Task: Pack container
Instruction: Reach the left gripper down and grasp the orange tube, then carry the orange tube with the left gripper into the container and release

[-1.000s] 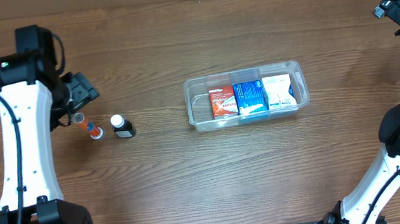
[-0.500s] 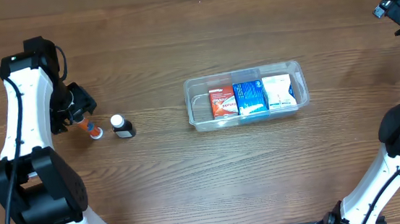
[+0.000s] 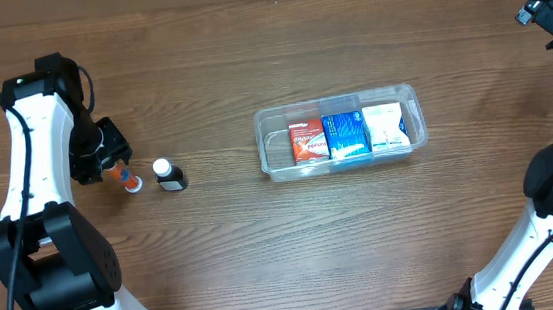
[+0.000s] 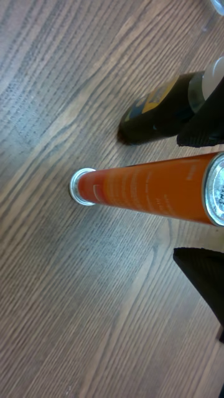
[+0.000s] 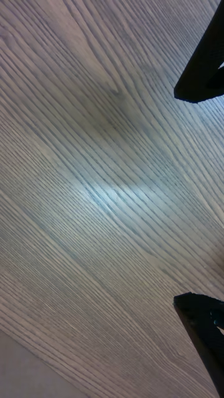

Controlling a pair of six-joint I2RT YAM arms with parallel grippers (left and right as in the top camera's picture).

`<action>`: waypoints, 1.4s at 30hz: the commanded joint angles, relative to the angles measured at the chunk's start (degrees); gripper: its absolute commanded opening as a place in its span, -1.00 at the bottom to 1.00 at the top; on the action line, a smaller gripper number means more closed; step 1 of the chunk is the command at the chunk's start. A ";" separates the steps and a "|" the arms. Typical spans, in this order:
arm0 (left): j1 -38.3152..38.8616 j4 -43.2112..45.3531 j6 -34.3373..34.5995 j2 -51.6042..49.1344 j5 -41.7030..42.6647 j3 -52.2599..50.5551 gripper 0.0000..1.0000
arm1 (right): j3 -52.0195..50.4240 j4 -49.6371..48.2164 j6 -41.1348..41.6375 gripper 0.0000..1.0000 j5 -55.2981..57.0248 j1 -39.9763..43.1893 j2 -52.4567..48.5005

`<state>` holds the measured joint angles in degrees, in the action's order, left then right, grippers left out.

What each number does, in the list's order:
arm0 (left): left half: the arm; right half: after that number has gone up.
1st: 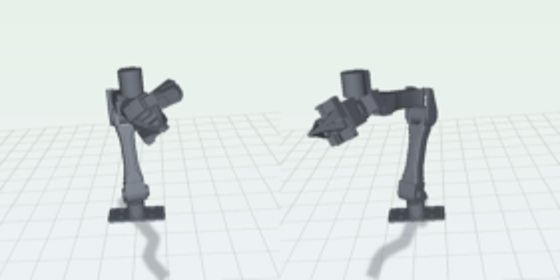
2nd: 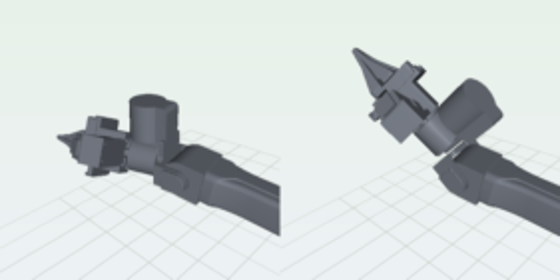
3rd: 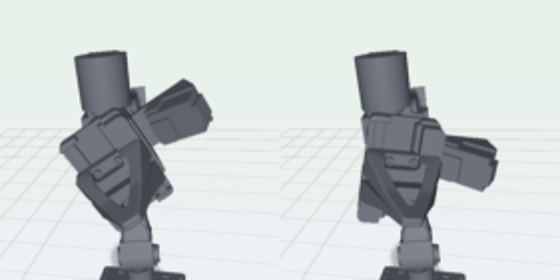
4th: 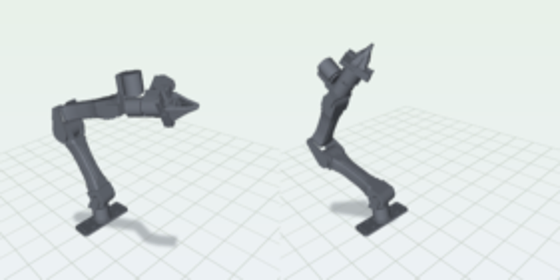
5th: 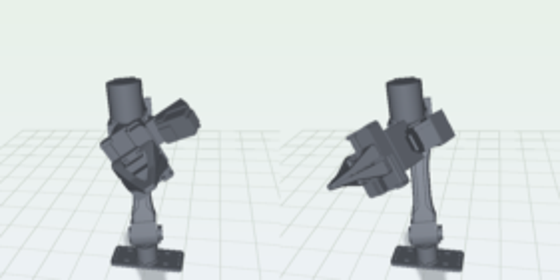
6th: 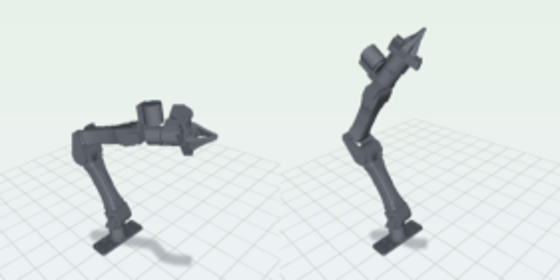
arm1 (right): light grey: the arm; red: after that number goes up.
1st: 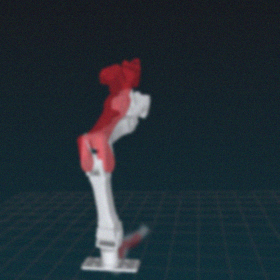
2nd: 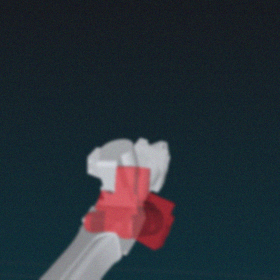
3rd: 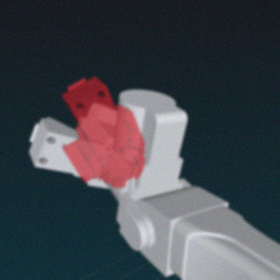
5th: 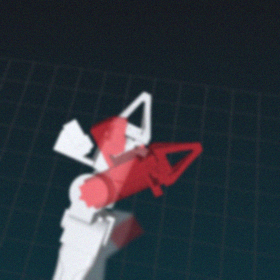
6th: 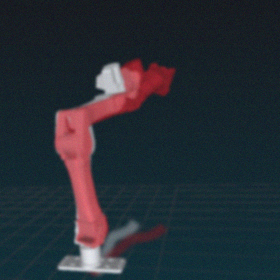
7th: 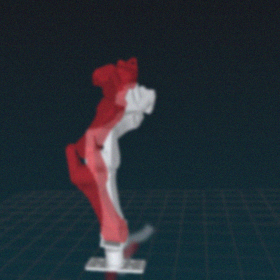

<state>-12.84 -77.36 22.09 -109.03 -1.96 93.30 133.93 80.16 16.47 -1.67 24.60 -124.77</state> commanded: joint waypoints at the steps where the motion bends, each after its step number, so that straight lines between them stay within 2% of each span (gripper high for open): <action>1: 0.26 0.68 -0.79 -0.37 0.42 -1.68 -0.16 | 1.09 -0.15 0.28 1.00 -0.13 -0.13 1.88; 4: 0.26 2.40 -0.70 -0.37 -1.57 -1.92 -0.29 | 1.09 -0.15 0.28 1.00 -0.13 -0.13 1.88; 8: 0.39 3.13 -1.11 -0.35 -1.64 -1.51 -0.62 | 1.09 -0.15 0.28 1.00 -0.13 -0.13 1.88; 10: 0.92 1.68 -2.84 -0.33 -1.62 1.11 -0.67 | 1.09 -0.15 0.28 1.00 -0.13 -0.13 1.88; 13: 2.97 -5.60 -2.84 -0.22 -1.60 12.35 -0.66 | 1.09 -0.15 0.28 1.00 -0.13 -0.13 1.88; 15: 6.54 -10.29 -2.91 -0.22 -0.94 24.35 -0.65 | 1.09 -0.15 0.28 1.00 -0.13 -0.13 1.88; 18: 13.77 -11.15 -2.84 -0.22 0.70 37.53 -0.63 | 1.09 -0.15 0.28 1.00 -0.13 -0.13 1.88; 20: 19.85 -8.22 -2.84 -0.22 5.79 40.89 -0.67 | 1.09 -0.15 0.28 1.00 -0.13 -0.13 1.88; 23: 26.67 -6.05 -3.13 -0.44 7.78 40.74 -0.68 | 1.09 -0.15 0.28 1.00 -0.13 -0.13 1.88; 27: 36.44 -3.15 -11.08 -0.81 8.00 40.70 -0.65 | 1.09 -0.15 0.28 1.00 -0.13 -0.13 1.88; 30: 40.74 -3.65 -14.69 -2.78 9.84 40.70 -0.65 | 1.09 -0.15 0.28 1.00 -0.13 -0.13 1.88; 38: 42.75 -13.70 -16.02 -10.38 10.27 40.70 -0.67 | 1.09 -0.15 0.28 1.00 -0.13 -0.13 1.88; 42: 42.73 -16.83 -17.00 -12.59 2.19 40.70 -0.65 | 1.09 -0.15 0.28 1.00 -0.13 -0.13 1.88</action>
<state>29.93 -93.97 7.25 -120.55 5.96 132.90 133.93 80.16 16.49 -1.67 24.60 -124.77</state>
